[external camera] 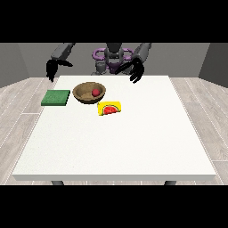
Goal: Pick the cup and pour the ball into the bowl, then pick the bowl and place it on the pad
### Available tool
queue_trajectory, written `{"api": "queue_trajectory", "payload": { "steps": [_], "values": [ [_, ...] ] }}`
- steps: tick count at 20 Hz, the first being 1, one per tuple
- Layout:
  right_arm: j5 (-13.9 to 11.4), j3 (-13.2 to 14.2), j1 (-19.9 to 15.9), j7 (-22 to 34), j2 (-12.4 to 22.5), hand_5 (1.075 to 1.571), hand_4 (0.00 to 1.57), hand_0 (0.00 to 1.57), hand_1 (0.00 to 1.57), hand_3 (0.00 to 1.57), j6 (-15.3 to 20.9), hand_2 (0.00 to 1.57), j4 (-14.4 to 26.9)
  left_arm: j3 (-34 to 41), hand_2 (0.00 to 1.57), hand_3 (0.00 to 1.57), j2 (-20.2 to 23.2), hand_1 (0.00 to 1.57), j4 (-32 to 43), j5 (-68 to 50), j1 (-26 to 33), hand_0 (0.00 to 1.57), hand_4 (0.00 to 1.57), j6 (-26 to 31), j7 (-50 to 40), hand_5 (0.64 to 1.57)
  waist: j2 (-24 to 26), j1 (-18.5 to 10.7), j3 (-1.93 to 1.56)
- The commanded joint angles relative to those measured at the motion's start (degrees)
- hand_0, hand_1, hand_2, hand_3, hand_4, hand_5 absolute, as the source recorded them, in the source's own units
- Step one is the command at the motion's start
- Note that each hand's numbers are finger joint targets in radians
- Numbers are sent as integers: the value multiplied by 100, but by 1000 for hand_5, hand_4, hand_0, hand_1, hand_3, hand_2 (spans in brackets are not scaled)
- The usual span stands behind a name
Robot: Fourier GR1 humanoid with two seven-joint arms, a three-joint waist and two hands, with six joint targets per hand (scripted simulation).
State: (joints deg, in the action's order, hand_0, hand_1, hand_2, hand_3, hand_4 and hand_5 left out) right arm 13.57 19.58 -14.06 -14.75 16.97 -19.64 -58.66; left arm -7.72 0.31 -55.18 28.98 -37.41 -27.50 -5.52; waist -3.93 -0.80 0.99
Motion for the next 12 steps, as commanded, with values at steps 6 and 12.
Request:
{"api": "queue_trajectory", "payload": {
  "steps": [6,12],
  "values": [
    [-355,-245,-381,92,-901,1570,319,0,0,0,1378,0,-168,453,0,0,145,0,-753,-2209,1016,0,0,1448,2080,1564,-307,-502,-92],
    [-290,-47,-705,-562,-659,1567,285,0,0,0,1267,0,991,609,0,0,496,0,-1079,-2303,1327,0,0,1934,2107,1564,-348,-571,-101]
  ]
}}
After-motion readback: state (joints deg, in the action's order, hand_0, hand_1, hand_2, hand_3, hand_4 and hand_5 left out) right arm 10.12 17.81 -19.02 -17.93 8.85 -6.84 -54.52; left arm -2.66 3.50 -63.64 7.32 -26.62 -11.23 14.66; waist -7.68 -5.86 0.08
